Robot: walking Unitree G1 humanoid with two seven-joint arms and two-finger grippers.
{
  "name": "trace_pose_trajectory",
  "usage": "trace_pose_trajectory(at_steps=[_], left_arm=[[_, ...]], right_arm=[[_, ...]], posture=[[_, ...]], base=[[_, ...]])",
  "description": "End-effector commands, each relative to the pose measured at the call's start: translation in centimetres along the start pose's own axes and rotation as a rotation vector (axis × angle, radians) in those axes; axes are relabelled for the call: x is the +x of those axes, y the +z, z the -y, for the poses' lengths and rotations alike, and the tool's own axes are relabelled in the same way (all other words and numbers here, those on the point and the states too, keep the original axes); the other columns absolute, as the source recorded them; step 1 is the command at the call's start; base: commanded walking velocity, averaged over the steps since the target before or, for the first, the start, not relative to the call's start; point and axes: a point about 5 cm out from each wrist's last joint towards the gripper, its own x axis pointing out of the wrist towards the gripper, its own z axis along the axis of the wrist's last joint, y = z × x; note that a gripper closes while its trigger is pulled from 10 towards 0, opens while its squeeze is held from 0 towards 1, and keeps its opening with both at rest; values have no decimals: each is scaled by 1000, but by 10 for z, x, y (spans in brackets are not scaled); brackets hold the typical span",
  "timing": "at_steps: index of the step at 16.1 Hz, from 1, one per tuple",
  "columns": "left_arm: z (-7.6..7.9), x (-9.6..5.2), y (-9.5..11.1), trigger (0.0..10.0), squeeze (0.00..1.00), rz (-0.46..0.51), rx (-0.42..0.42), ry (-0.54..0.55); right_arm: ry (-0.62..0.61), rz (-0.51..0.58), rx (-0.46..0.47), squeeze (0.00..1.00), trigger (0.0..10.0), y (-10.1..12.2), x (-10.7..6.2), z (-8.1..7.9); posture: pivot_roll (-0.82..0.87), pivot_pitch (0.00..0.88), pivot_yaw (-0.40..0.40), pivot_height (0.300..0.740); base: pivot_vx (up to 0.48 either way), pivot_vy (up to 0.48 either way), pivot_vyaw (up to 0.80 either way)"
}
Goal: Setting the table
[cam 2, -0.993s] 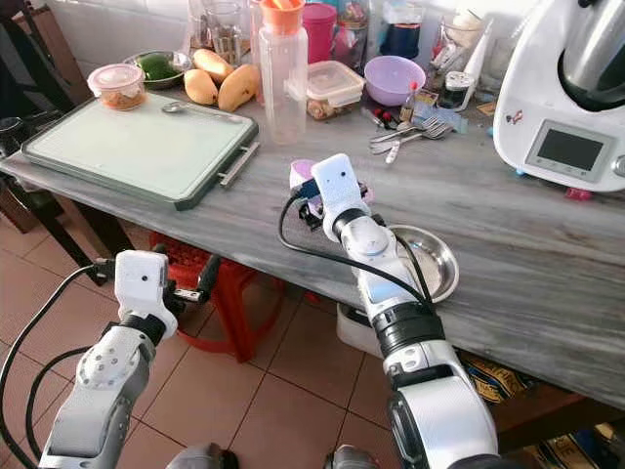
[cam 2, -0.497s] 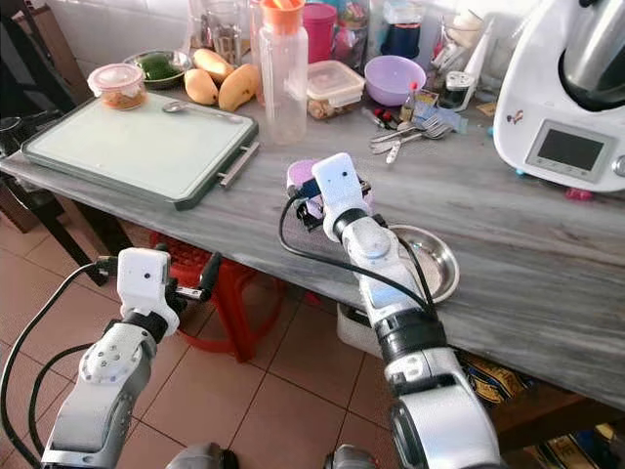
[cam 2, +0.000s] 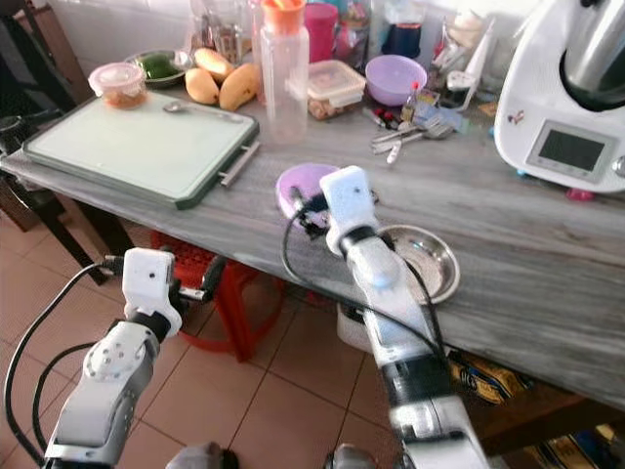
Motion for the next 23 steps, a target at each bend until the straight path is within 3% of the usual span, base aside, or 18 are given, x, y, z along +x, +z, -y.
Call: trace_pose_trajectory(at_steps=[1, 2, 5, 9, 13, 21, 23], left_arm=[[1, 2, 1, 10000, 0, 3, 11, -5], [1, 2, 1, 10000, 0, 4, 10, -6], [5, 6, 2, 10000, 0, 10, 6, -19], [5, 6, 2, 10000, 0, 8, 5, -22], [4, 3, 1, 10000, 0, 4, 11, -24], [-4, -6, 0, 10000, 0, -18, 31, -22], [-4, -6, 0, 10000, 0, -21, 31, -24]], right_arm=[[-81, 14, -42, 1000, 10000, 4, -12, 13], [-148, 10, -67, 1000, 10000, 2, -25, 20], [-285, -143, 24, 1000, 10000, -24, -48, 30], [-427, -273, 140, 1000, 10000, -38, -50, 41], [-468, -342, 235, 1000, 10000, -41, -42, 52], [-440, -539, 310, 1000, 10000, -64, -56, 33], [-443, -549, 325, 1000, 10000, -66, -55, 36]], posture=[[14, 0, 9, 740], [-1, 0, 11, 740], [-14, 0, 17, 740], [-9, 0, 17, 740], [0, 4, 17, 740], [11, 38, 26, 740], [12, 42, 26, 740]], base=[[0, 0, 0], [0, 0, 0], [0, 0, 0], [0, 0, 0], [0, 0, 0], [0, 0, 0], [0, 0, 0]])
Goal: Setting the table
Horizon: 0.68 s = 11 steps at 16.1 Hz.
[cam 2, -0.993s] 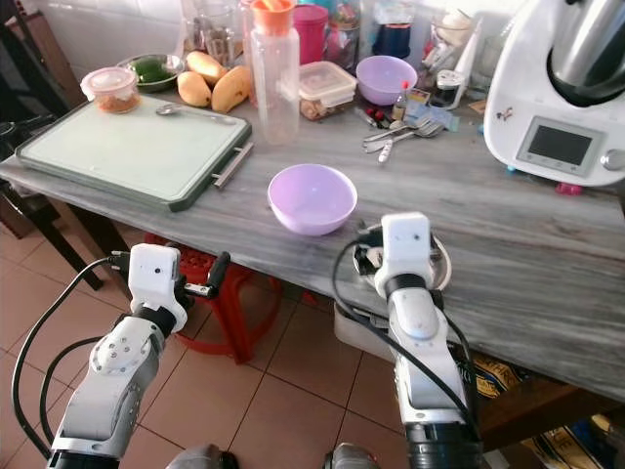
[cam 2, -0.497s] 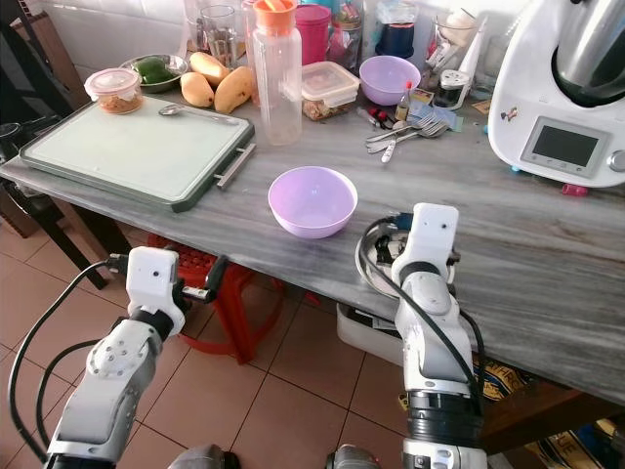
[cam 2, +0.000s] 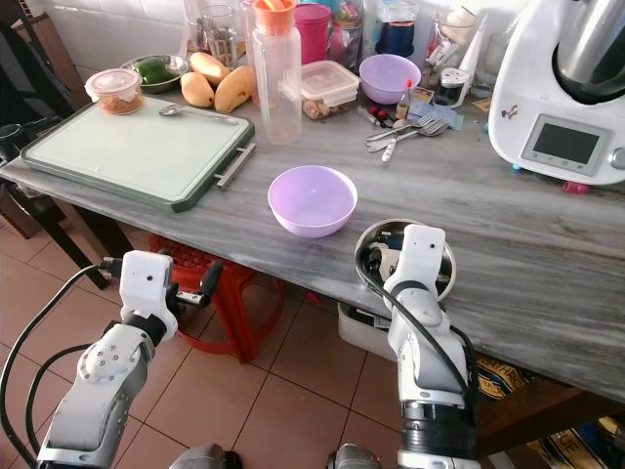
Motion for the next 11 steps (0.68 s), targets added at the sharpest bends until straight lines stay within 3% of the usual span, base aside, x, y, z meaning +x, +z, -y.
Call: trace_pose_trajectory(at_steps=[1, 4, 5, 6, 7, 8, 11], left_arm=[[0, -2, 4, 10000, 0, 8, 11, -6], [0, -5, 3, 10000, 0, 2, 10, -6], [0, -5, 3, 10000, 0, -1, 12, -7], [0, -6, 4, 10000, 0, -2, 13, -7], [-1, -6, 3, 10000, 0, -4, 15, -7], [-1, -6, 4, 10000, 0, -5, 16, -6], [-1, -6, 4, 10000, 0, -5, 17, -4]], right_arm=[[-6, -32, 7, 1000, 10000, -4, 2, 2], [-24, -19, 6, 992, 10000, 6, 9, 9], [-17, -21, 8, 835, 10000, 8, 12, 10], [1, -28, 20, 545, 10000, 9, 16, 8], [13, -25, 30, 173, 10000, 13, 21, 6], [13, -14, 18, 78, 10000, 16, 25, 6], [48, -12, 26, 0, 10000, 21, 33, -1]], posture=[[13, 42, 26, 740], [18, 47, 25, 740], [23, 50, 26, 740], [24, 51, 27, 740], [27, 52, 28, 740], [29, 50, 28, 740], [35, 50, 27, 740]], base=[[0, 0, 0], [0, 0, 0], [0, 0, 0], [0, 0, 0], [0, 0, 0], [0, 0, 0], [0, 0, 0]])
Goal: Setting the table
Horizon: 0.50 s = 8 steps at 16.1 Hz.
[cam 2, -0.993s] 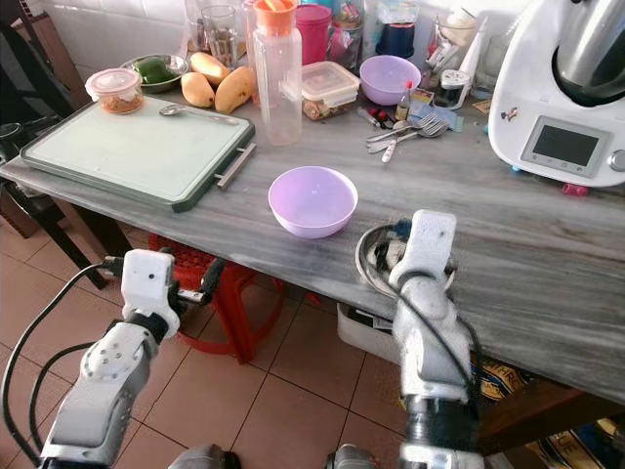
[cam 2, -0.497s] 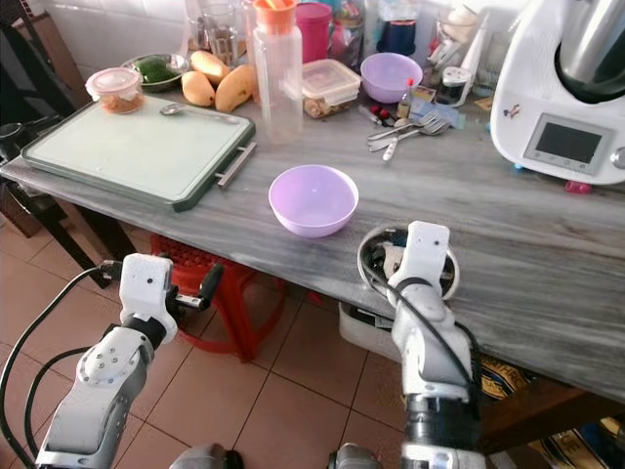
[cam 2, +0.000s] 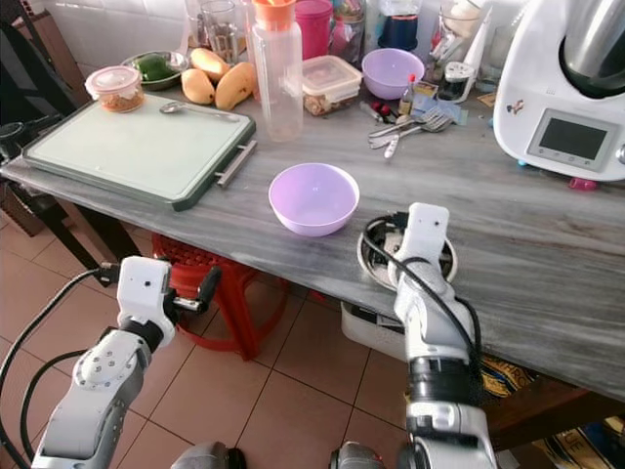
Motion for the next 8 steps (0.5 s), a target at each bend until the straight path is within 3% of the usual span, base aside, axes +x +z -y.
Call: trace_pose_trajectory(at_steps=[1, 8], left_arm=[[0, -1, 5, 10000, 0, 13, 13, -6], [1, 0, 5, 10000, 0, 13, 15, -4]], right_arm=[[28, 1, 14, 0, 10000, 2, 4, -4], [129, 13, 24, 0, 10000, 10, 12, -28]], posture=[[35, 50, 28, 740], [35, 48, 26, 740]], base=[[0, 0, 0], [0, 0, 0]])
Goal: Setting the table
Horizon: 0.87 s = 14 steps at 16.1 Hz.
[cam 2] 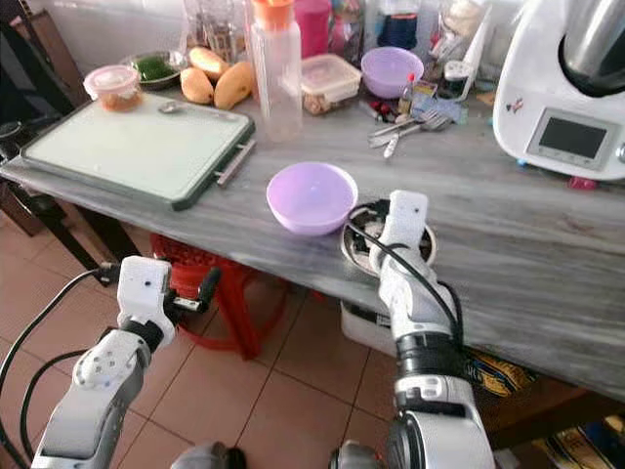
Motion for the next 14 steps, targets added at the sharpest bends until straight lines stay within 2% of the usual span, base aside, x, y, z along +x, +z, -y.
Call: trace_pose_trajectory(at_steps=[1, 10, 14], left_arm=[[1, 0, 6, 10000, 0, 16, 14, -4], [3, 3, 6, 10000, 0, 20, 8, -8], [3, 5, 6, 10000, 0, 24, 3, -6]], right_arm=[[24, 13, -4, 0, 10000, 4, 1, -7], [41, 0, -4, 0, 10000, -9, -11, -7], [15, 61, -51, 0, 10000, -1, -15, 1]], posture=[[35, 49, 25, 740], [17, 42, 26, 740], [17, 35, 28, 740]], base=[[0, 0, 0], [0, 0, 0], [0, 0, 0]])
